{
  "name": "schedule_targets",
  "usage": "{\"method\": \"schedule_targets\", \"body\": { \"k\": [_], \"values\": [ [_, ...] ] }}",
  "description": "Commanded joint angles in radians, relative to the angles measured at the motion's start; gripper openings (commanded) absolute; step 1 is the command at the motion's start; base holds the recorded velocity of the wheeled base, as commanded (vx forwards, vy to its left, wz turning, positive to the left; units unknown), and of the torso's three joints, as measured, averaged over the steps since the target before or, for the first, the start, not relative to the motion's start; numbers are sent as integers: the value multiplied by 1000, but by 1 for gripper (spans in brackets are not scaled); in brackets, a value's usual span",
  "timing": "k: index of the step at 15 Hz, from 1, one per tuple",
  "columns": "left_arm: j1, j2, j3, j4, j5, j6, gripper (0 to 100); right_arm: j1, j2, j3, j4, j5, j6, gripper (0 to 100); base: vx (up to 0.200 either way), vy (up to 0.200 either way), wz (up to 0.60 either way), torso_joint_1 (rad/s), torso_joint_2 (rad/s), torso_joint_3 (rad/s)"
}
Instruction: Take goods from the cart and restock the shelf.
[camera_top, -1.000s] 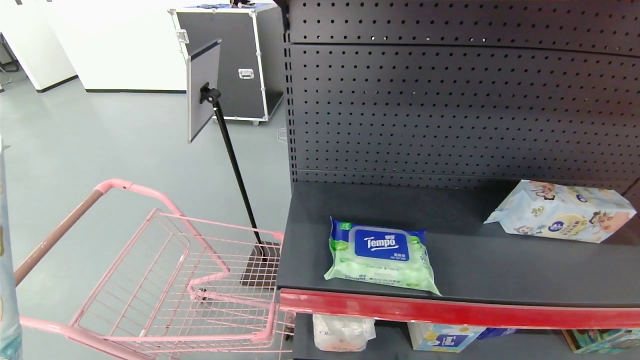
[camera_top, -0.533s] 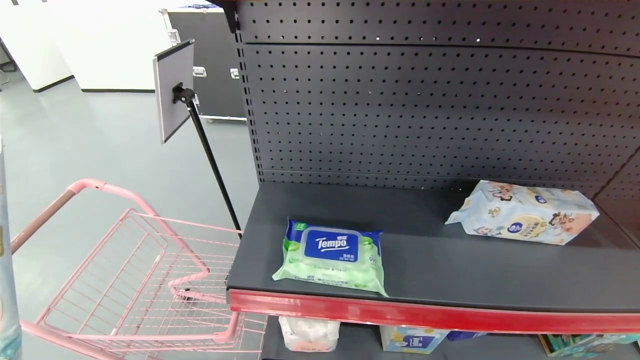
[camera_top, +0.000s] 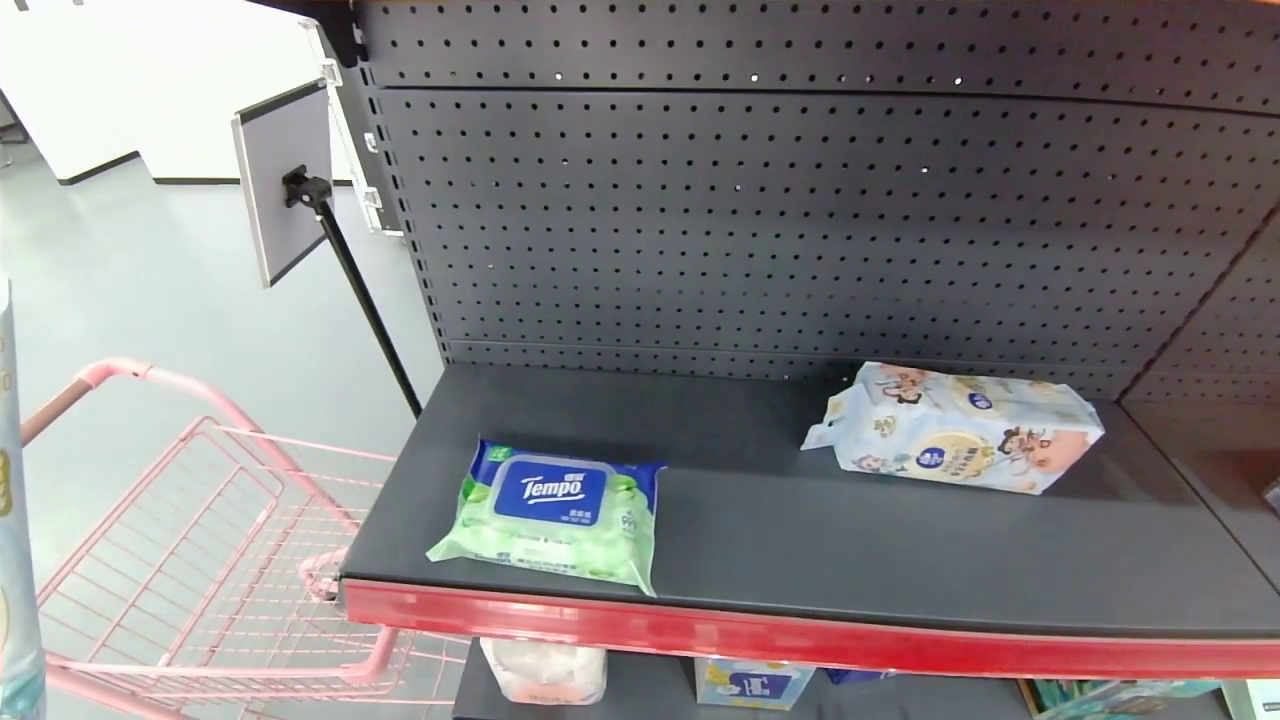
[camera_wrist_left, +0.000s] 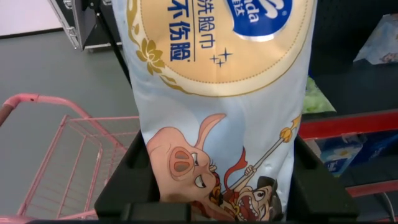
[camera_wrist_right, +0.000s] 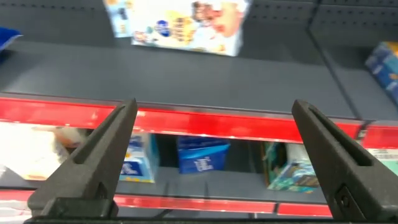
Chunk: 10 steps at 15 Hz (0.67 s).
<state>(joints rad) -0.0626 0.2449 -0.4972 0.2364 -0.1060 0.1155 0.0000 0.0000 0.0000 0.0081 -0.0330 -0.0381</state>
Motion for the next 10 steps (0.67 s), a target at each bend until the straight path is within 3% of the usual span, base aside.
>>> {"method": "schedule_targets", "body": {
  "k": [1, 10],
  "values": [
    [0, 2, 0, 0, -1, 4, 0, 0, 0, 0, 0, -1, 0, 100, 0, -200, 0, -2, -2, 2],
    [0, -3, 2, 0, -1, 6, 0, 0, 2, 0, 0, 1, -2, 100, 0, -200, 0, -2, 9, 7]
  ]
}}
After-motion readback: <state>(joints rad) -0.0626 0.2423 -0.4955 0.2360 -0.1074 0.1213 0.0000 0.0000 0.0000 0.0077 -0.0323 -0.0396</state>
